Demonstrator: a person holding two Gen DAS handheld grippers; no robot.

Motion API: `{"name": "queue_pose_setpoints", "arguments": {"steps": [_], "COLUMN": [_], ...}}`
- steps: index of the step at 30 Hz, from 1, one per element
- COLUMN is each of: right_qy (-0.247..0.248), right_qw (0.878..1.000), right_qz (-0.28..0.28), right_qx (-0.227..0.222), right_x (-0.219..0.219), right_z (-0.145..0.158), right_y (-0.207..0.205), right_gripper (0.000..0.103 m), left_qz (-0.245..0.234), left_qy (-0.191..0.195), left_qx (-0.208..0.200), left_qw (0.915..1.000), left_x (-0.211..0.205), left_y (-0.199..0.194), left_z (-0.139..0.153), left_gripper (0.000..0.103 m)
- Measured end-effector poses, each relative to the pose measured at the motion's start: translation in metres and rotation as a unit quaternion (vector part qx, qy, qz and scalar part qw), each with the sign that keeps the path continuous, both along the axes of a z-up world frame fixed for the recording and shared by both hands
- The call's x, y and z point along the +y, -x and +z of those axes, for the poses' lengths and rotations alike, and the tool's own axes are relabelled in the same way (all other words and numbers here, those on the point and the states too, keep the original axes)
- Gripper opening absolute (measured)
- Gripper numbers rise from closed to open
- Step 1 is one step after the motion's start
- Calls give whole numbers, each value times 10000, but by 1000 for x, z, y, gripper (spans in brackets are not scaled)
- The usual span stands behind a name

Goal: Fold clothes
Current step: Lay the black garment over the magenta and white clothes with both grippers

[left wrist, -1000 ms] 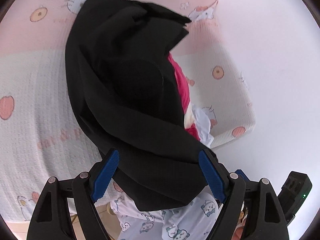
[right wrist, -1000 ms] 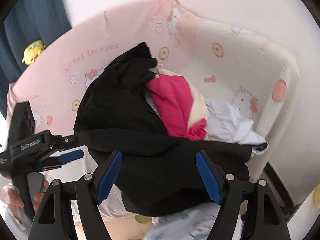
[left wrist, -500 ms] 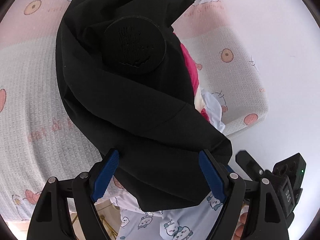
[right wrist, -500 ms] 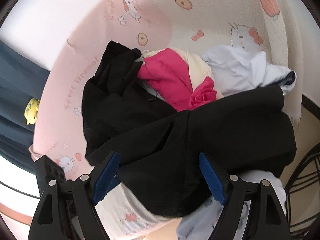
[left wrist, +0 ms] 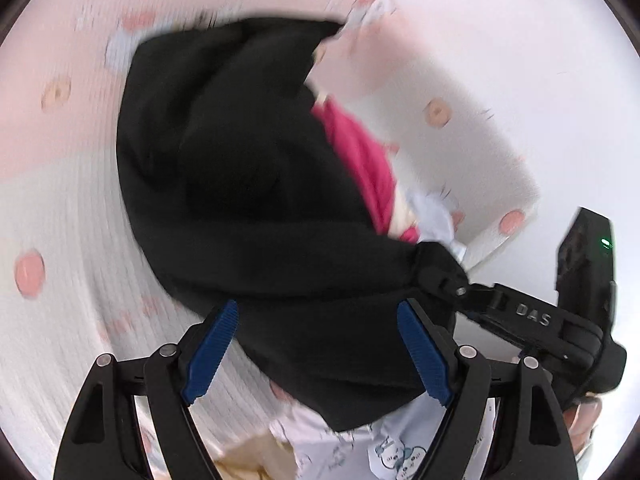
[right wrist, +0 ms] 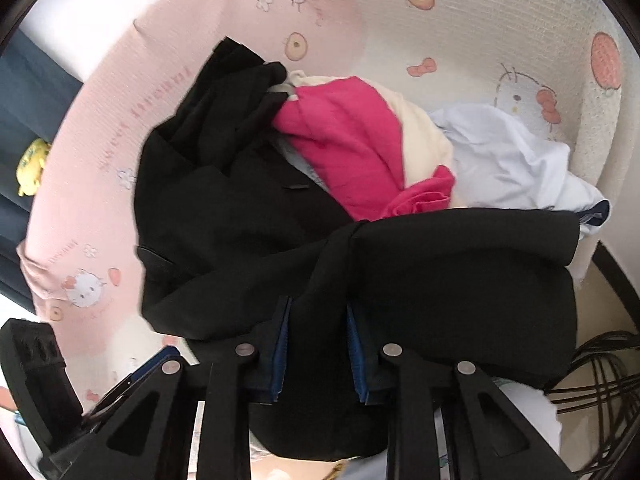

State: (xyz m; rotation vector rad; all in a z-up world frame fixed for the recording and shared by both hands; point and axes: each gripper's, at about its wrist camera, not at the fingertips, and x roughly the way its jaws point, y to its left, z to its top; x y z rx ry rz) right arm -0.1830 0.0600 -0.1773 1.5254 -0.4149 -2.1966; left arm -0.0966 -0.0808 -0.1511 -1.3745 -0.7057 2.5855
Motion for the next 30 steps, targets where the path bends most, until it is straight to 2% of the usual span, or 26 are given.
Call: {"name": "queue_pose_setpoints", "arguments": {"steps": [4, 8, 12, 17, 19, 21, 26, 29, 30], "right_qy": [255, 510, 767, 640, 521, 428, 437, 402, 345], "right_qw": [9996, 9983, 9959, 9968, 9974, 9978, 9979, 9983, 9986], "right_qz": [133, 266, 466, 478, 485, 503, 445, 365, 327], "right_qx": [-57, -115, -71, -69, -52, -46, -167, -215, -213], "right_x": [-13, -26, -36, -48, -52, -55, -52, -45, -40], "right_z": [6, 12, 20, 18, 17, 14, 8, 4, 3], "right_y": [0, 1, 0, 5, 7, 10, 18, 24, 26], "right_gripper": [25, 26, 26, 25, 25, 25, 26, 27, 30], "left_qz": [-406, -539, -415, -177, -90, -111, -158, -246, -256], "left_qy": [-96, -236, -578, -564, -565, -587, -359, -230, -108], "left_qx": [-55, -53, -80, -68, -170, -279, -381, -373, -362], "left_qw": [9991, 9983, 9974, 9982, 9982, 9978, 9985, 9987, 9990], "left_x": [1, 9, 7, 7, 9, 11, 27, 34, 36], "left_y": [1, -3, -5, 0, 8, 14, 37, 46, 48], "left_z": [5, 1, -5, -12, -20, -25, -39, -43, -43], "left_gripper": [81, 81, 81, 81, 73, 70, 65, 53, 48]}}
